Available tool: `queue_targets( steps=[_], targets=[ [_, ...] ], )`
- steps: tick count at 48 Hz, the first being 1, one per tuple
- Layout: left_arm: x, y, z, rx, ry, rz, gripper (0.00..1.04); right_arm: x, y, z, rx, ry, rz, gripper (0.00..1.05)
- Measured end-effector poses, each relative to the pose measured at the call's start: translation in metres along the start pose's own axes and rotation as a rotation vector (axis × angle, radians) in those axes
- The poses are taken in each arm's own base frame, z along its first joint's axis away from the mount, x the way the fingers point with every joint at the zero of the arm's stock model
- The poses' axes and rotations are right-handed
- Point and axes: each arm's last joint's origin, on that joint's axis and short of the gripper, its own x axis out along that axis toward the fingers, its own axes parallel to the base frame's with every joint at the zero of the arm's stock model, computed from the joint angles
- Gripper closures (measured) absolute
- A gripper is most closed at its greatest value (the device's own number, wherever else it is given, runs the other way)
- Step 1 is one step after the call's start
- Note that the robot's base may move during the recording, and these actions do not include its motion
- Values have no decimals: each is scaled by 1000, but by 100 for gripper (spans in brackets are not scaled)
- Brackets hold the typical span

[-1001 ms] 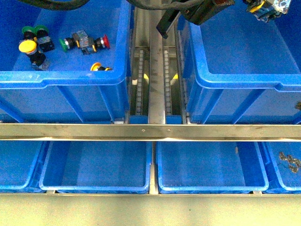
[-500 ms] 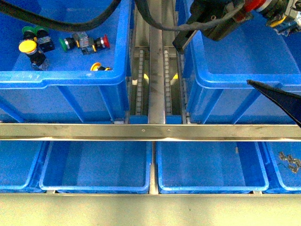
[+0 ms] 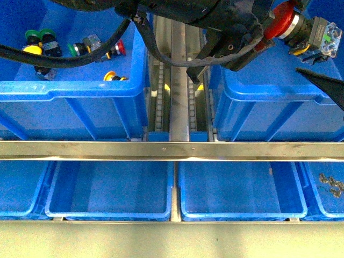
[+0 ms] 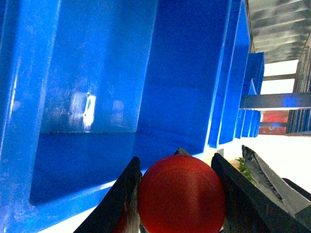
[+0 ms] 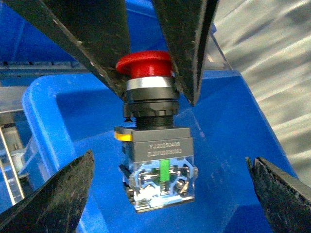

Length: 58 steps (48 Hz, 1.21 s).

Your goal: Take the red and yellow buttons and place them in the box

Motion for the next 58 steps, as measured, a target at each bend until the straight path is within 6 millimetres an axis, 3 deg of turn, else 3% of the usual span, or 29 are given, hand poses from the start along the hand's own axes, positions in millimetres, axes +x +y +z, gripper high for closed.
queue_targets(
  steps=[27,44,52,58],
  targets=[
    [-1,-1,0,-5,-5,-5,71,18,-4,9,-3,13,2,7],
    [-3,-6,2,0,-19,-16,71,26,-8,6,40,54,9,64],
    [-4,-5,3,22,-33,-1,70,26,-8,5,65,59,16,66],
    [-4,-2,4,90,-49,42,45,25,-7,3,71,100,22,66]
  ],
)
